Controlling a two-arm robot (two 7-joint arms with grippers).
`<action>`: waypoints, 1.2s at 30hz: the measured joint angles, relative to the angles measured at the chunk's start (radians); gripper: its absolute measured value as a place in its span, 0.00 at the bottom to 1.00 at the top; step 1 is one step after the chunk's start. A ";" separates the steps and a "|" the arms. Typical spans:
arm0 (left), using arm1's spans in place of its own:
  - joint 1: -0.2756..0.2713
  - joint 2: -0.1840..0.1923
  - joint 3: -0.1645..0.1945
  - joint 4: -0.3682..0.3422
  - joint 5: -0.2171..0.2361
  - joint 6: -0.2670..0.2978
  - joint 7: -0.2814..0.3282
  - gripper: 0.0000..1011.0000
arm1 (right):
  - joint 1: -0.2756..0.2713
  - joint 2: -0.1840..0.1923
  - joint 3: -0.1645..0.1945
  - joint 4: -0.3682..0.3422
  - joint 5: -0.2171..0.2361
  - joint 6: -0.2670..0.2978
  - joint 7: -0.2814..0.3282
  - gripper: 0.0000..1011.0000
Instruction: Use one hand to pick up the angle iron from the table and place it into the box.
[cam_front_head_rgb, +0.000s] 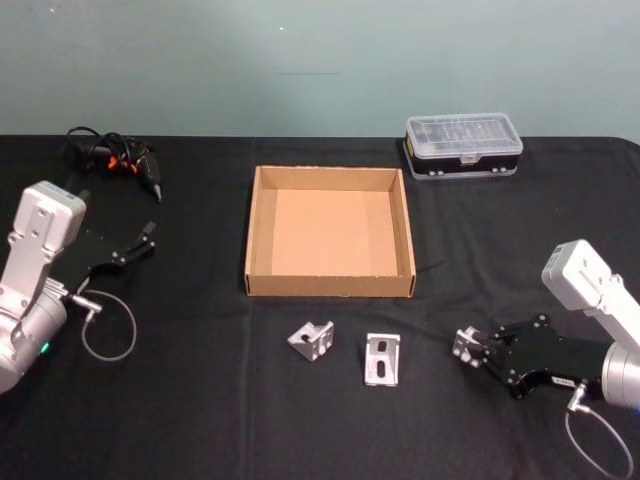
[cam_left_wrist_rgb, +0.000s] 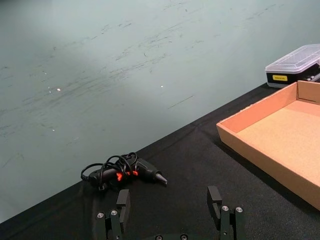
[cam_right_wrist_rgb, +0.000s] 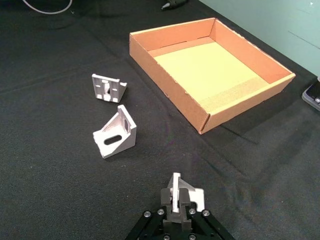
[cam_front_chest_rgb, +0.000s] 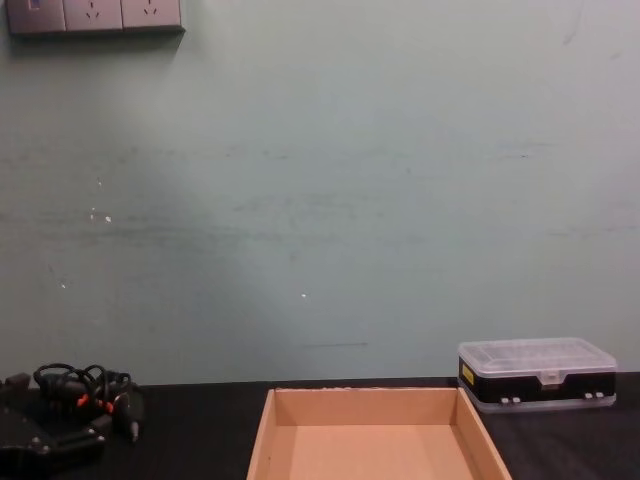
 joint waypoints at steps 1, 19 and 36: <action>0.000 0.000 0.000 0.000 0.000 0.000 0.000 1.00 | 0.000 0.000 0.000 0.000 0.000 0.000 0.000 0.11; 0.000 0.000 0.000 0.000 0.000 0.000 0.000 1.00 | 0.020 -0.060 0.038 -0.034 0.006 0.004 -0.048 0.07; 0.000 0.000 0.000 0.000 0.000 0.000 0.000 1.00 | 0.341 -0.353 -0.060 0.186 -0.016 0.118 -0.096 0.07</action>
